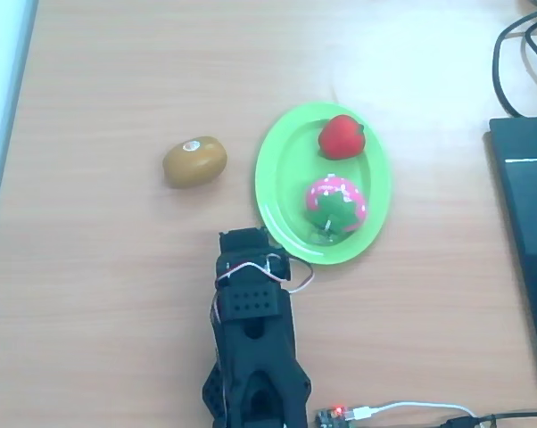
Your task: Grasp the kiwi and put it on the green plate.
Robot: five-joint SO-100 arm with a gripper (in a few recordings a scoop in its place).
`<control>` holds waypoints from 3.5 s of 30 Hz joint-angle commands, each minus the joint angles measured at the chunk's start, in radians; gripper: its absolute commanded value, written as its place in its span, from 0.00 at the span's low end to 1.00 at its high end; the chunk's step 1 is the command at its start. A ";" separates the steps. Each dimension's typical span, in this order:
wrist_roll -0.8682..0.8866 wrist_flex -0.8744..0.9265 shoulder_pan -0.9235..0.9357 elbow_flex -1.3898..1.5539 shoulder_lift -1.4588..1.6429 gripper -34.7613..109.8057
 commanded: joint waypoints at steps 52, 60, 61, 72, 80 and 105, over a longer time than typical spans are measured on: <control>-0.037 -0.100 -0.107 -0.940 -1.019 0.57; -0.057 -0.097 -0.141 -1.089 -1.204 0.55; -0.057 -0.084 -0.147 -1.118 -1.235 0.55; -0.063 0.049 -0.213 -1.367 -1.508 0.55; -0.060 0.049 -0.227 -1.388 -1.592 0.54; -0.051 0.012 -0.155 -1.440 -1.795 0.49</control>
